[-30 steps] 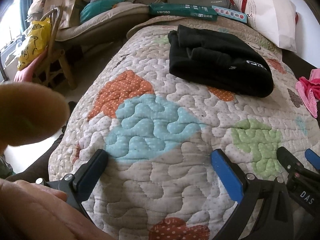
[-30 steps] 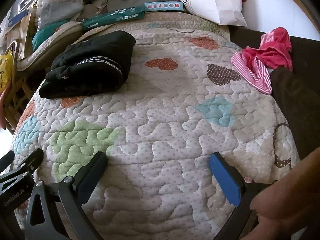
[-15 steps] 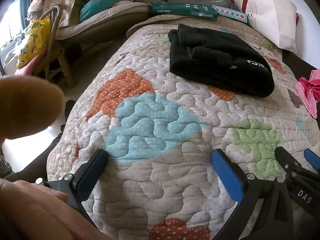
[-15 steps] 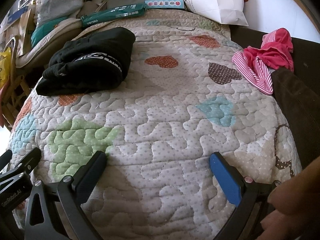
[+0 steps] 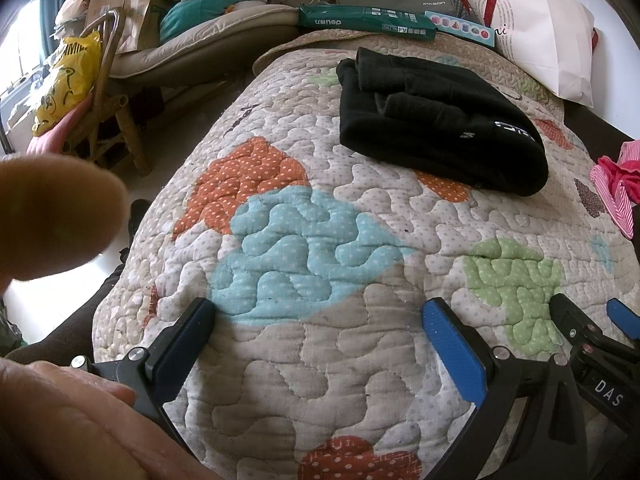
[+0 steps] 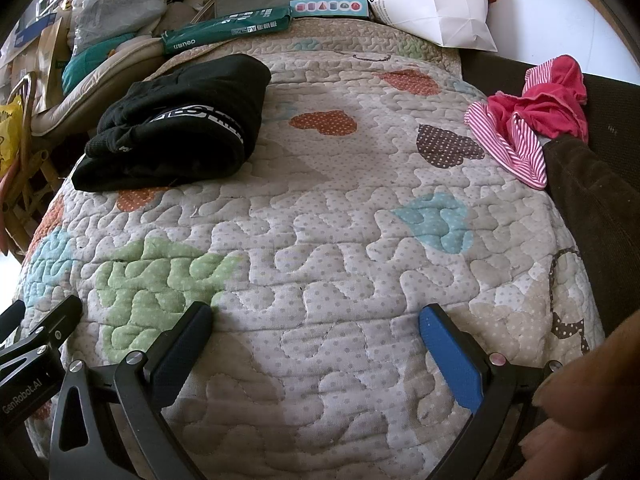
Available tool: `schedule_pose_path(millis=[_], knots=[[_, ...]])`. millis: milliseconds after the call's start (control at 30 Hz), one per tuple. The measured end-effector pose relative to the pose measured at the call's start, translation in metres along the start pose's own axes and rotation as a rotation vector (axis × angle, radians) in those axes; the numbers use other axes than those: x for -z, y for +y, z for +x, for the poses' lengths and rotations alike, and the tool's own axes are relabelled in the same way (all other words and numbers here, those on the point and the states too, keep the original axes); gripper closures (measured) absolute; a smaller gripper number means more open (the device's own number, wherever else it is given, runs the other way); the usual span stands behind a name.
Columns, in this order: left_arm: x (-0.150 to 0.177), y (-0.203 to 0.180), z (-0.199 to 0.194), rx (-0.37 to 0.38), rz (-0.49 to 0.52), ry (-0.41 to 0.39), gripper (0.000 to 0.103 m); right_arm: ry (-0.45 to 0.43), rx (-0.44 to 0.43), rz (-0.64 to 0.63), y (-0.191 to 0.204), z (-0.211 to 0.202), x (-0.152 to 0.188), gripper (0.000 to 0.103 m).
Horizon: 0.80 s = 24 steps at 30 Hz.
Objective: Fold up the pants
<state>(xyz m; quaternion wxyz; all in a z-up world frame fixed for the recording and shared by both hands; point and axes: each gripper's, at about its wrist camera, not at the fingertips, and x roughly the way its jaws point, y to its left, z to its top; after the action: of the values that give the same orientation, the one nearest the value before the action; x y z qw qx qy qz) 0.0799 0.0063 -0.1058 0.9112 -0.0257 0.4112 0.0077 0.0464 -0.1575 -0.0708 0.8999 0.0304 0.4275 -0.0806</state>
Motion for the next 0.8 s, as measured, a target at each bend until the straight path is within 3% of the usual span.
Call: schedule_pose_path(millis=[800], knots=[[0.0004, 0.0006, -0.0032, 0.007, -0.009, -0.017, 0.0, -0.019, -0.011, 0.012, -0.0015, -0.0045, 0.0006, 0.0]])
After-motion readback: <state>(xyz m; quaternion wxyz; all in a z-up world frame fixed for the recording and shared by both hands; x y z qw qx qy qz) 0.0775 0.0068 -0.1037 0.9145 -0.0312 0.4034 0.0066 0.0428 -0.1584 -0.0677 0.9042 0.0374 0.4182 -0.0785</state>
